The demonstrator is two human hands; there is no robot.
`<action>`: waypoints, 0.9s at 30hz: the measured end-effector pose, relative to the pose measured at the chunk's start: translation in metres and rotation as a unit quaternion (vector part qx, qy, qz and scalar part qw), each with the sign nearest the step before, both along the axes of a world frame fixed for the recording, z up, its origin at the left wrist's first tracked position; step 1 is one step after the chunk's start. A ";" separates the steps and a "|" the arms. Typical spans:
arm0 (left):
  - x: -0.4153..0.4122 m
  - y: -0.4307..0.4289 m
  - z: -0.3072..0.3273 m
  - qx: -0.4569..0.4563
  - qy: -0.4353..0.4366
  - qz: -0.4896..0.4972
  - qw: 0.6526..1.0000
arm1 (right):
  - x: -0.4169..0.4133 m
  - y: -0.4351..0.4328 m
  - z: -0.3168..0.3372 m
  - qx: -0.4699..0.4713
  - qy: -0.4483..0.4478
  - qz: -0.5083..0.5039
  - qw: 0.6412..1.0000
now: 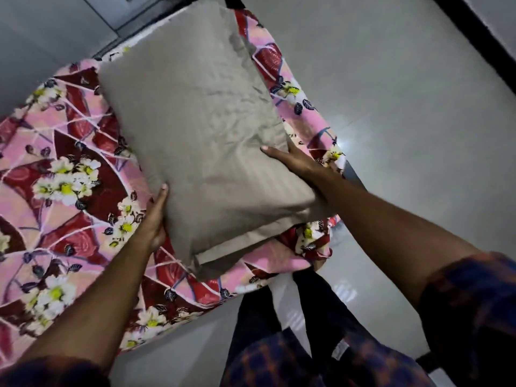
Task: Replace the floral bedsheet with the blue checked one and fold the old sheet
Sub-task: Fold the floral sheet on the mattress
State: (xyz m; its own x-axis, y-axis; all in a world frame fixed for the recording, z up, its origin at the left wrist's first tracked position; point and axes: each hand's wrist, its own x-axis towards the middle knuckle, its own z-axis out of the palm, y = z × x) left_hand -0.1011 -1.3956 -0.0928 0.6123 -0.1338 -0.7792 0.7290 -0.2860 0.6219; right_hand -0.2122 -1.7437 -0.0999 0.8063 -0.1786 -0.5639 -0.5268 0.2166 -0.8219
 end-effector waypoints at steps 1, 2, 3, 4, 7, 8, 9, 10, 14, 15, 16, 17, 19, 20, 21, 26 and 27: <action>0.001 0.000 -0.007 -0.025 0.009 0.004 1.000 | 0.000 0.000 -0.005 -0.023 0.008 -0.006 1.000; 0.002 -0.003 -0.011 -0.036 0.009 0.011 0.999 | 0.001 -0.001 -0.004 -0.042 0.019 -0.009 0.999; 0.004 -0.004 -0.016 -0.047 0.010 0.011 0.999 | 0.000 -0.004 -0.006 -0.053 0.032 -0.013 0.998; 0.004 -0.006 -0.018 -0.058 0.022 0.013 0.998 | 0.001 -0.006 -0.007 -0.060 0.037 -0.007 0.997; 0.007 -0.005 -0.023 -0.092 0.047 0.002 0.995 | 0.006 -0.003 -0.010 -0.109 0.048 -0.003 0.993; 0.009 -0.004 -0.024 -0.092 0.045 0.006 0.995 | 0.008 -0.001 -0.009 -0.123 0.045 -0.006 0.991; 0.012 -0.001 -0.025 -0.088 0.044 0.013 0.995 | 0.011 0.001 -0.010 -0.130 0.041 -0.012 0.991; 0.016 0.004 -0.028 -0.090 0.040 0.020 0.995 | 0.014 0.004 -0.010 -0.127 0.036 -0.024 0.991; 0.016 0.019 -0.033 -0.123 0.056 0.056 0.989 | 0.025 0.018 -0.003 -0.072 -0.003 -0.046 0.996; 0.014 0.018 -0.031 -0.126 0.055 0.050 0.989 | 0.026 0.021 -0.001 -0.063 -0.007 -0.042 0.997; 0.014 0.017 -0.030 -0.127 0.060 0.042 0.989 | 0.024 0.024 0.000 -0.056 -0.010 -0.039 0.998; 0.015 0.016 -0.032 -0.125 0.069 0.032 0.989 | 0.023 0.025 -0.002 -0.049 -0.010 -0.043 0.998; 0.019 0.015 -0.034 -0.122 0.090 0.011 0.988 | 0.019 0.026 -0.001 -0.035 0.018 -0.067 0.997; 0.021 0.016 -0.035 -0.125 0.097 0.002 0.987 | 0.018 0.024 -0.001 -0.031 0.030 -0.082 0.996; 0.022 0.017 -0.037 -0.124 0.097 0.000 0.988 | 0.016 0.022 -0.003 -0.027 0.039 -0.091 0.995; 0.012 0.015 -0.040 -0.089 -0.003 0.037 0.995 | 0.012 0.020 0.003 0.055 0.123 -0.105 0.985; 0.008 0.015 -0.040 -0.090 -0.010 0.034 0.995 | 0.012 0.018 0.003 0.053 0.134 -0.108 0.984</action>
